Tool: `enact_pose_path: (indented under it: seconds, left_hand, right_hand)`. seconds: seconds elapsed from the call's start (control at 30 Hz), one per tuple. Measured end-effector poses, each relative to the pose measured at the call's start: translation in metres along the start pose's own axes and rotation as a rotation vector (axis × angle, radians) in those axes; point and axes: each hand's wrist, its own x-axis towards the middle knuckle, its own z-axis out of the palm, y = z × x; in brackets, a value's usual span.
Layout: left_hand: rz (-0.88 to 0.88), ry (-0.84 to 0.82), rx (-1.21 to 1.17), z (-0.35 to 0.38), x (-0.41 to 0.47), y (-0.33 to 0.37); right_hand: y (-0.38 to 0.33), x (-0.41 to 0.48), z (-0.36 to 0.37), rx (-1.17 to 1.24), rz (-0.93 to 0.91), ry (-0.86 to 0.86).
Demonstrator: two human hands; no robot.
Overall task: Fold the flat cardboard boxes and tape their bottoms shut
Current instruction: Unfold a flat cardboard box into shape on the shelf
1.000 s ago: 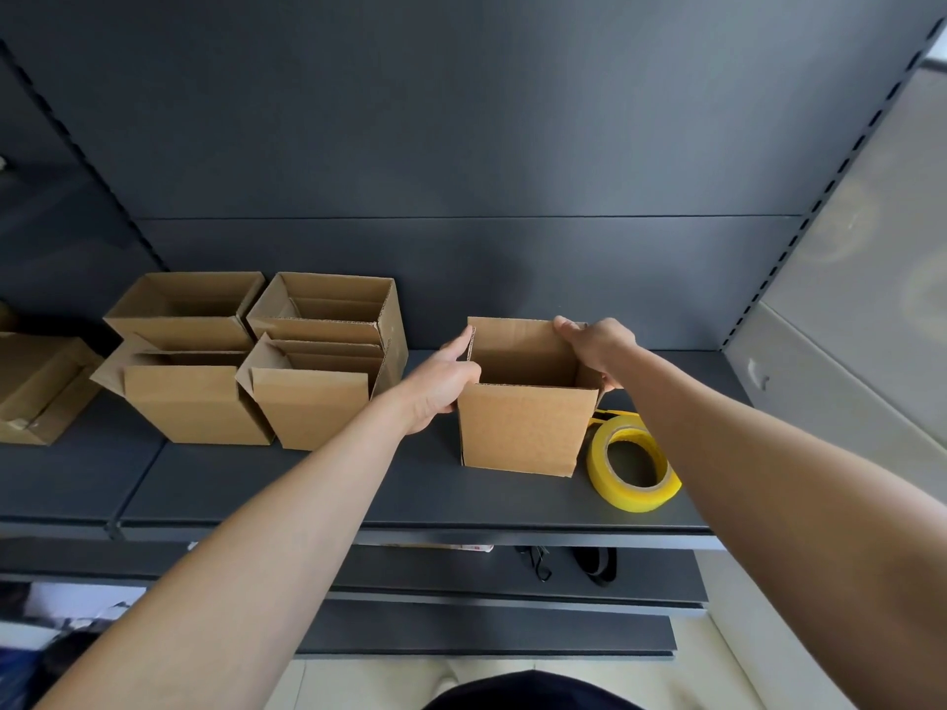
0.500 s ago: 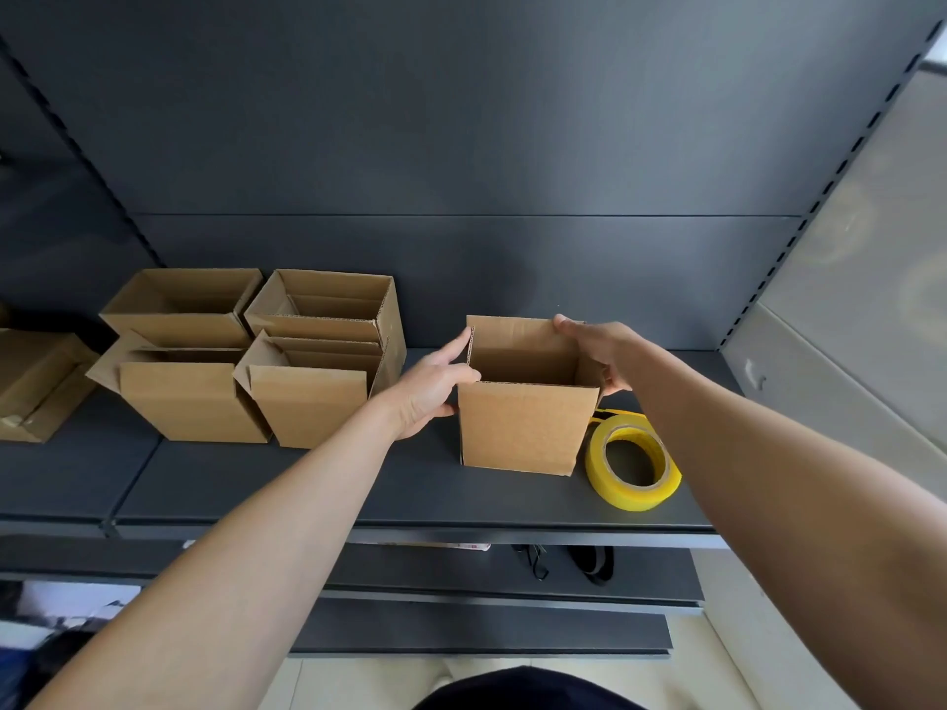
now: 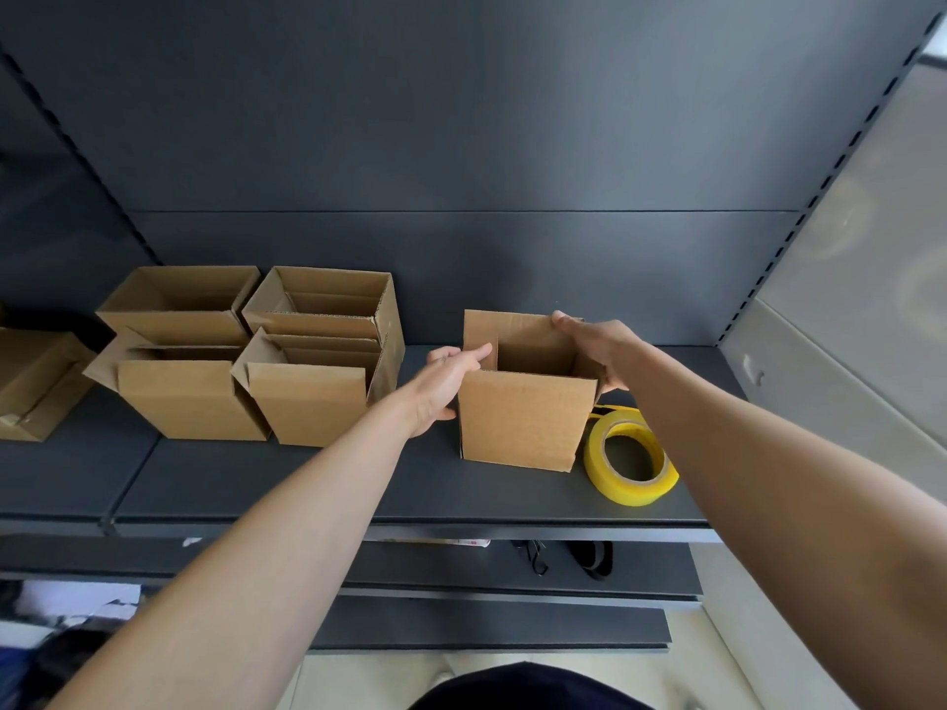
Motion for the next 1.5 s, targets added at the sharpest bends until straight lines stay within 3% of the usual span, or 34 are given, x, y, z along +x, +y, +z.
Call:
enact_pose_path:
  seconds: [0.13, 0.27, 0.43, 0.6, 0.77, 1.0, 1.13, 1.37, 1.5]
  left_hand:
    - [-0.021, -0.075, 0.056, -0.003, 0.000, 0.000]
    - [-0.033, -0.080, 0.078, -0.005, 0.001, 0.000]
    - [-0.008, -0.104, 0.085, -0.005, 0.003, -0.005]
    - [-0.010, -0.116, 0.087, -0.007, 0.007, -0.007]
    - [-0.035, -0.134, 0.041, -0.010, 0.008, -0.007]
    - [-0.045, -0.218, 0.074, -0.006, 0.009, -0.008]
    - [-0.039, -0.189, 0.027, -0.009, 0.013, -0.015]
    - [-0.004, -0.292, 0.033, -0.012, 0.004, -0.016]
    - [0.008, -0.240, 0.061, -0.012, 0.001, -0.014]
  right_hand:
    - [0.001, -0.002, -0.005, 0.054, 0.007, -0.090]
    - [0.012, 0.002, -0.025, 0.254, 0.010, -0.428]
    - [0.034, 0.012, -0.039, 0.471, -0.013, -0.484]
    - [0.042, 0.015, -0.041, 0.452, -0.056, -0.556]
    - [0.036, 0.019, -0.037, 0.351, -0.038, -0.533]
    - [0.027, 0.015, -0.015, -0.069, -0.070, -0.375]
    - [0.028, 0.020, -0.012, -0.106, -0.087, -0.343]
    - [0.027, 0.015, -0.010, -0.169, -0.157, -0.254]
    - [0.027, 0.010, -0.016, -0.085, -0.128, -0.272]
